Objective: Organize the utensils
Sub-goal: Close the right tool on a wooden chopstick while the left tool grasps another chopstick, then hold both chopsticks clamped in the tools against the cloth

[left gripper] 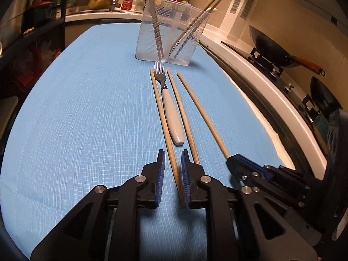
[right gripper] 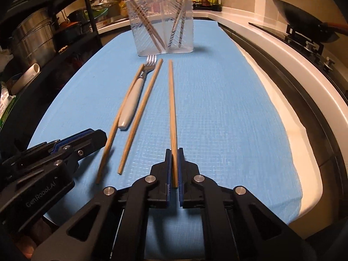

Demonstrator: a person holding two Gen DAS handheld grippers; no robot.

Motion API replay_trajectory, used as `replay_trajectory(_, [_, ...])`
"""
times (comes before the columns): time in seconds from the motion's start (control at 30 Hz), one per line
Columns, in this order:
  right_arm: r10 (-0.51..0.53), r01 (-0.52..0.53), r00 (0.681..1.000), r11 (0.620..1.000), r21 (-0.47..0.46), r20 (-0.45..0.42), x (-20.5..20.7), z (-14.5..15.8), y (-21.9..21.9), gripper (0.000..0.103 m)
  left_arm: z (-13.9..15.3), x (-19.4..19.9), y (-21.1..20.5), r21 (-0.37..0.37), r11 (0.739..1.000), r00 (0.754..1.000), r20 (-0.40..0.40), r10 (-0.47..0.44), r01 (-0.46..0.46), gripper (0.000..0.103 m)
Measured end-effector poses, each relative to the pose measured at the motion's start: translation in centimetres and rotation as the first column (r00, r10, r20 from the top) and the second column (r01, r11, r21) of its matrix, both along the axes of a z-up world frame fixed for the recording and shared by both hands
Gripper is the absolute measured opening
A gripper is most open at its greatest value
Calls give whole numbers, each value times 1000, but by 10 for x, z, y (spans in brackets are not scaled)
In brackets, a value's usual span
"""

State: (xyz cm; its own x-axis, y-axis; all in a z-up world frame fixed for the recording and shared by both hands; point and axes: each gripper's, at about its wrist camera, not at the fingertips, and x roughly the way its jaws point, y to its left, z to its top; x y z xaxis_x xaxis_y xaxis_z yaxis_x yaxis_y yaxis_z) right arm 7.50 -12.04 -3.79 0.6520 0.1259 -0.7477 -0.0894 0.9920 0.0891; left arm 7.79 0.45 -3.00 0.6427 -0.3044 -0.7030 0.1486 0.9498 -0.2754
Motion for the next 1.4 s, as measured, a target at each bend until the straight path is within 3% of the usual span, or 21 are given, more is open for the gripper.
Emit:
replay_trajectory(0.13, [-24, 24, 1000, 1000, -1, 0, 1, 0, -6, 5, -6, 1, -6, 35, 999, 1000, -11, 2, -2, 15])
replay_trajectory(0.3, [-30, 30, 999, 999, -16, 13, 0, 0, -7, 5, -8, -7, -19, 180, 984, 998, 61, 0, -11, 15])
replay_trajectory(0.4, [-32, 33, 999, 999, -24, 23, -1, 0, -5, 5, -9, -12, -15, 224, 974, 994, 103, 22, -45, 7])
replay_trajectory(0.67, [-17, 19, 999, 998, -54, 41, -1, 0, 4, 7, -8, -13, 16, 179, 968, 980, 125, 156, -177, 6])
replay_trajectory(0.9, [-16, 19, 999, 997, -73, 45, 1, 1, 5, 11, -9, -12, 11, 198, 964, 980, 131, 153, -177, 6])
replay_trajectory(1.07, [-11, 15, 999, 997, -78, 50, 2, 0, 6, 6, -10, -11, 11, 201, 964, 979, 137, 149, -175, 6])
replay_trajectory(1.4, [-13, 17, 998, 996, -90, 54, 1, 0, 7, 5, -10, -12, 12, 207, 962, 979, 140, 148, -175, 6])
